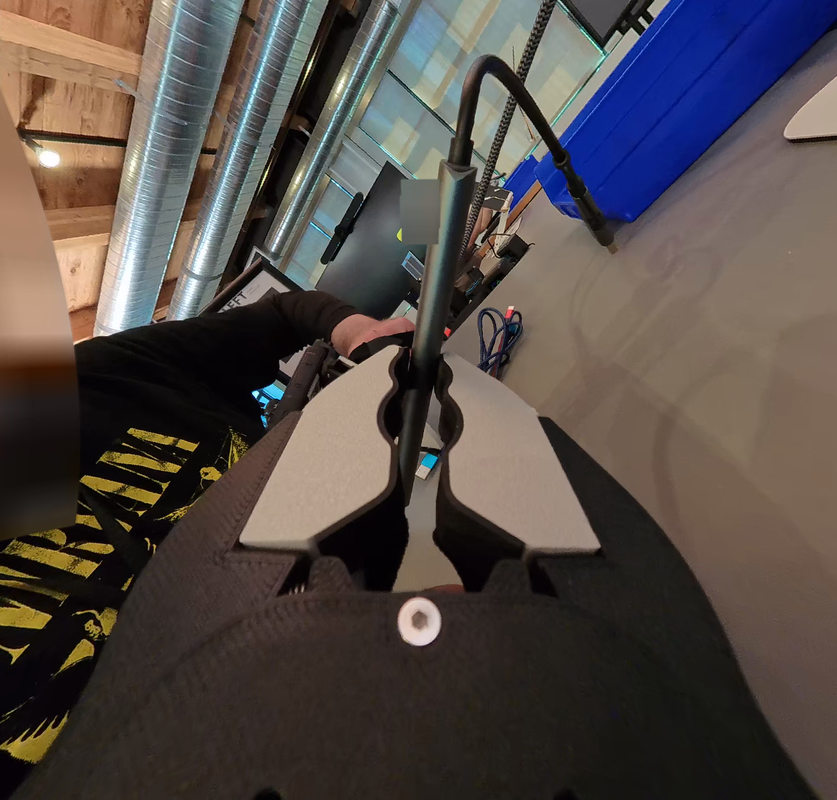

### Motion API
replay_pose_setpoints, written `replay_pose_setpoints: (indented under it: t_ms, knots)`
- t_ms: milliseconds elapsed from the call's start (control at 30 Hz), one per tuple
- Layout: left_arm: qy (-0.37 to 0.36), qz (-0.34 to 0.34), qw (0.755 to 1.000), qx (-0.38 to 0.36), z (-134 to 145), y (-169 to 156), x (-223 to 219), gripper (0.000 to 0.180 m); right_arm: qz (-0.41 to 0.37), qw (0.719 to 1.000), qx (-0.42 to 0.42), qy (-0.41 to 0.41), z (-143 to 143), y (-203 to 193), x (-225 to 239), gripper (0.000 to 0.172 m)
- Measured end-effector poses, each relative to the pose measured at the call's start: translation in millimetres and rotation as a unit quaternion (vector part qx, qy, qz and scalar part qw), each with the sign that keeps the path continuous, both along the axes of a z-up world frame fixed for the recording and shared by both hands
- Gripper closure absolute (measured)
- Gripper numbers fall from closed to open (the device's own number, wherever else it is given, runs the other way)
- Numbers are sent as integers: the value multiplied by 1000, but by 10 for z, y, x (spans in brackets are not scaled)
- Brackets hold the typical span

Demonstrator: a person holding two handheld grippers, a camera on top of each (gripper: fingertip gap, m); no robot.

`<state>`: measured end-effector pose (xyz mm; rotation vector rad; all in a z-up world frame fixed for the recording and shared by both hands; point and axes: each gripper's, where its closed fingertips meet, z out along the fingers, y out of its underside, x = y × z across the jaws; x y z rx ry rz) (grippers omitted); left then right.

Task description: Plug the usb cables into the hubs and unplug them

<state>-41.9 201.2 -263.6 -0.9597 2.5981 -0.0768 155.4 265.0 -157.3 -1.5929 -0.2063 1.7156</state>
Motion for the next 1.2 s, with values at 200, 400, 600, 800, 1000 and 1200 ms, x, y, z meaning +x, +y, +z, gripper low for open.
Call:
replay_pose_setpoints:
  t_ms: [200, 400, 600, 800, 1000, 1200]
  knots:
    - [-27, 164, 969, -181, 453, 57, 481, 177, 4, 1000, 5, 3, 14, -13, -7, 161]
    - [6, 253, 906, -341, 610, 122, 886, 177, 13, 1000, 24, -15, 17, -56, -73, 161]
    - [21, 274, 870, -410, 507, 177, 1073, 177, 28, 998, 38, -38, 2, -104, -161, 161]
    - [-5, 298, 882, -366, 218, 369, 1109, 163, 25, 999, 42, -10, 57, -108, -79, 161]
    - [-113, 324, 902, -263, 466, 604, 1074, 141, 18, 991, 83, 104, 322, -166, 167, 161]
    - [-132, 296, 927, -189, 496, 246, 942, 129, 20, 985, 110, 130, 415, -223, 226, 160]
